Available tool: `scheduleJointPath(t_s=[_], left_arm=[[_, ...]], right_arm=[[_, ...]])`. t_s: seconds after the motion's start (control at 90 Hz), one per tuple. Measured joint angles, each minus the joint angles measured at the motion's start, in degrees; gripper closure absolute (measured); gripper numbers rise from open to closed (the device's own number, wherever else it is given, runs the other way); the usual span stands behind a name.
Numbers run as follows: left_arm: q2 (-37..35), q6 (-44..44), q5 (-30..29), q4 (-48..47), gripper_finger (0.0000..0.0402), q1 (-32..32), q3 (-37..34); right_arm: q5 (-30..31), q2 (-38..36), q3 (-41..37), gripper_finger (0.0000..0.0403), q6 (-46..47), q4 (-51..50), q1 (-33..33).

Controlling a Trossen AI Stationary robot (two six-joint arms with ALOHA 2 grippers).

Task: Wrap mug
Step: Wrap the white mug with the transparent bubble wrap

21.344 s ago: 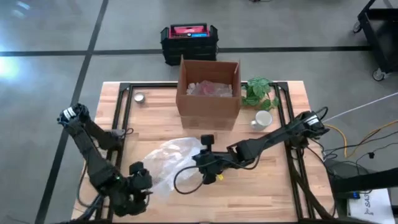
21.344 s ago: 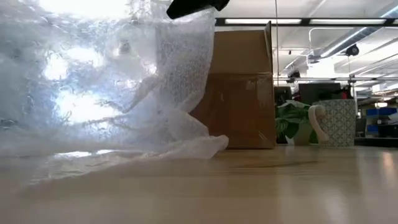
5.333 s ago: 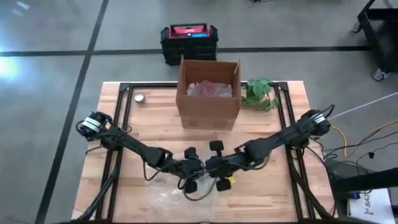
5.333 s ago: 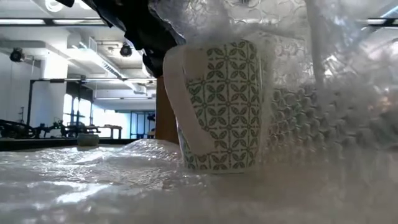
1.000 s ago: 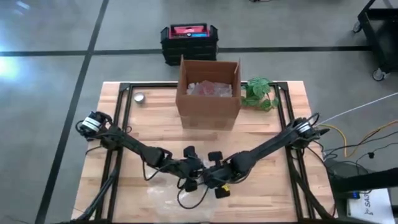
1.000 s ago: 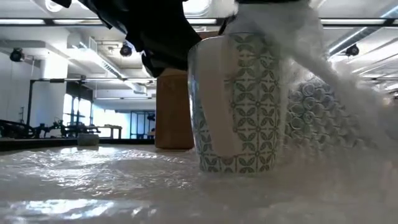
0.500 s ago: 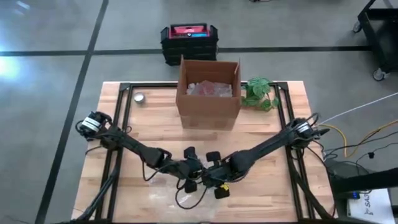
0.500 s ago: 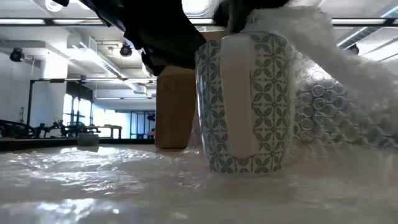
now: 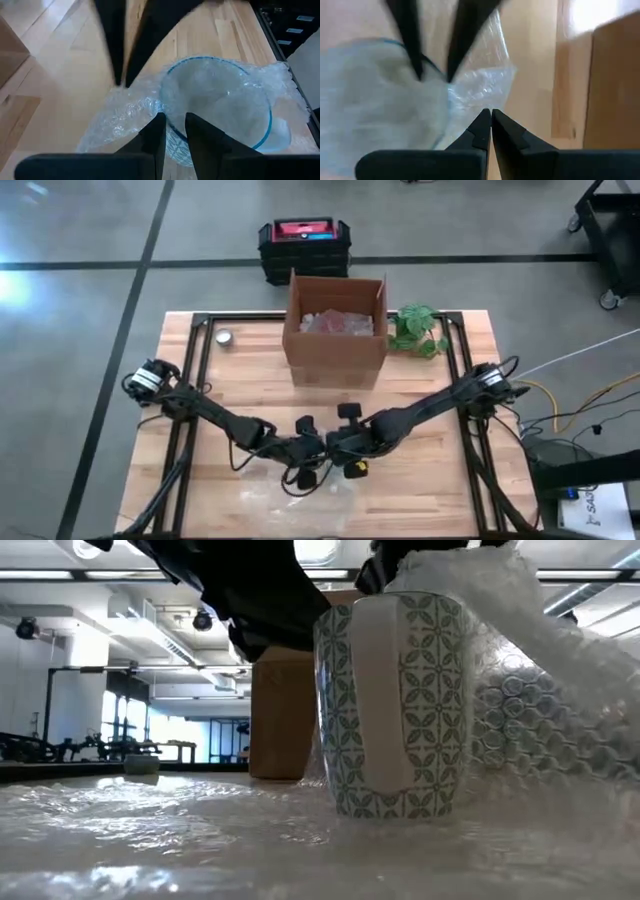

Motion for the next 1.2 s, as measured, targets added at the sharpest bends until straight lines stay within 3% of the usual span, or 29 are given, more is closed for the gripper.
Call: scheduleJointPath(t_s=[0.378,0.933,1.2], left_arm=[[0.00,0.00,-0.01,0.09,0.0342,0.00,0.00],[-0.02,-0.17,-0.23,0.45,0.0342,-0.04,0.04],[-0.04,-0.06,-0.13,0.00,0.0342,-0.02,0.04]], right_arm=[[-3.40,-0.82,0.15,0.0403,-0.21,3.33,2.79],[-11.75,9.24,0.51,0.0403,0.15,7.29,3.30],[-11.94,4.52,2.89,0.0403,-0.25,4.53,3.30]])
